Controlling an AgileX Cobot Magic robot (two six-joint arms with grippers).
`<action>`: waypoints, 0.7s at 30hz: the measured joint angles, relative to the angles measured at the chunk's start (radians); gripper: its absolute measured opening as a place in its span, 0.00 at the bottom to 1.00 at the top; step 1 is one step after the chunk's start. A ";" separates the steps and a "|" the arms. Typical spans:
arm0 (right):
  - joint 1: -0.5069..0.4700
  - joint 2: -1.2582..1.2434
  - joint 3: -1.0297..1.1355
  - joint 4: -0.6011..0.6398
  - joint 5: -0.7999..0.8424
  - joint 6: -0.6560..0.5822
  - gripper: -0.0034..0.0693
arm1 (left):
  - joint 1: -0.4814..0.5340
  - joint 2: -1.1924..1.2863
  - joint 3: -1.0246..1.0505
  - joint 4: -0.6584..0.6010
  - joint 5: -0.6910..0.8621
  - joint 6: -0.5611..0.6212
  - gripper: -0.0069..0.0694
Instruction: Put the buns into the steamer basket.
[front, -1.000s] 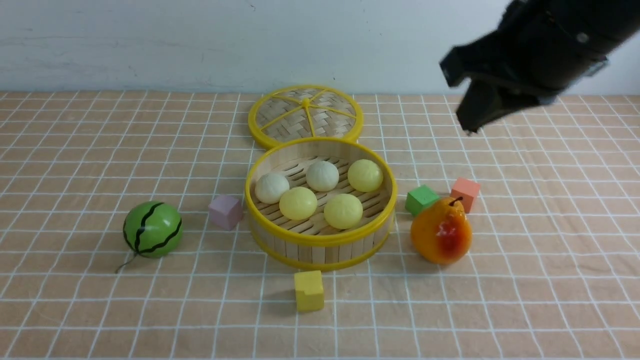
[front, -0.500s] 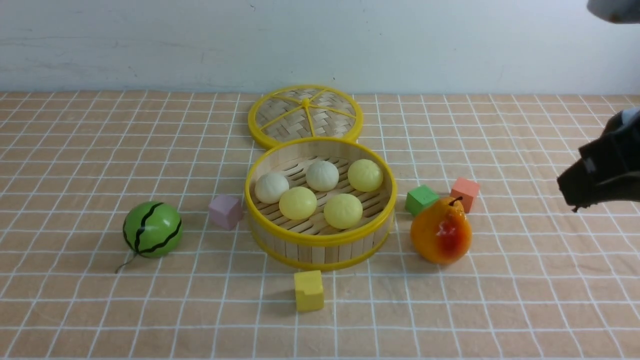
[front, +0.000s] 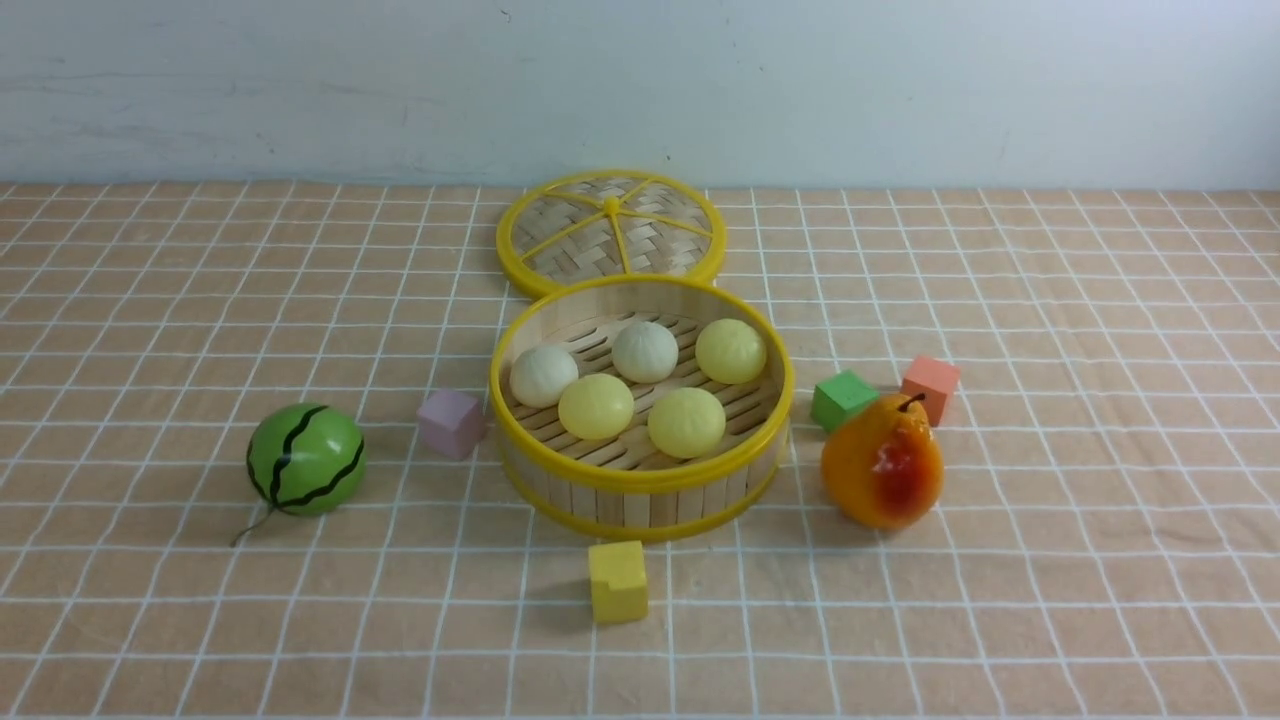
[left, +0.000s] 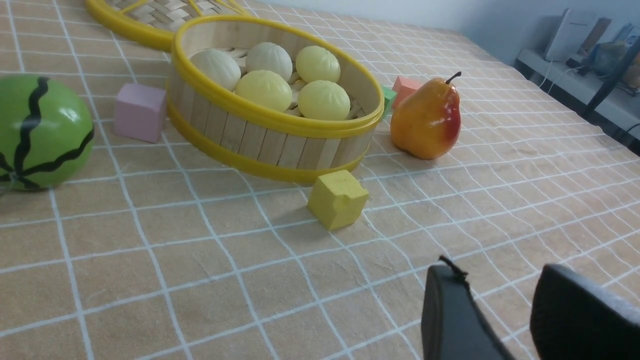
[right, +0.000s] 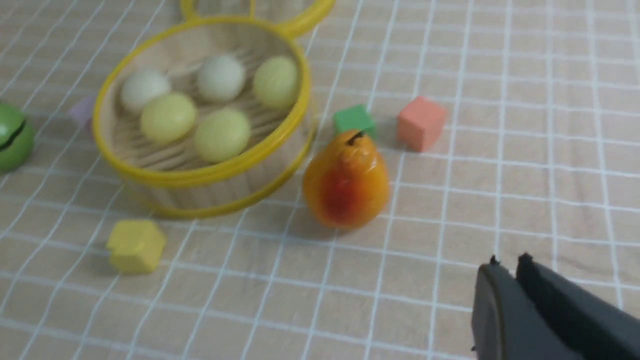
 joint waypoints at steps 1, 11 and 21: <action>-0.032 -0.113 0.134 -0.004 -0.101 0.000 0.11 | 0.000 0.000 0.000 0.000 0.000 0.000 0.40; -0.141 -0.615 0.672 -0.039 -0.253 -0.003 0.11 | 0.000 0.000 0.000 0.000 0.000 0.000 0.40; -0.159 -0.661 0.701 -0.032 -0.203 -0.003 0.11 | 0.000 0.002 0.000 0.000 0.000 0.000 0.40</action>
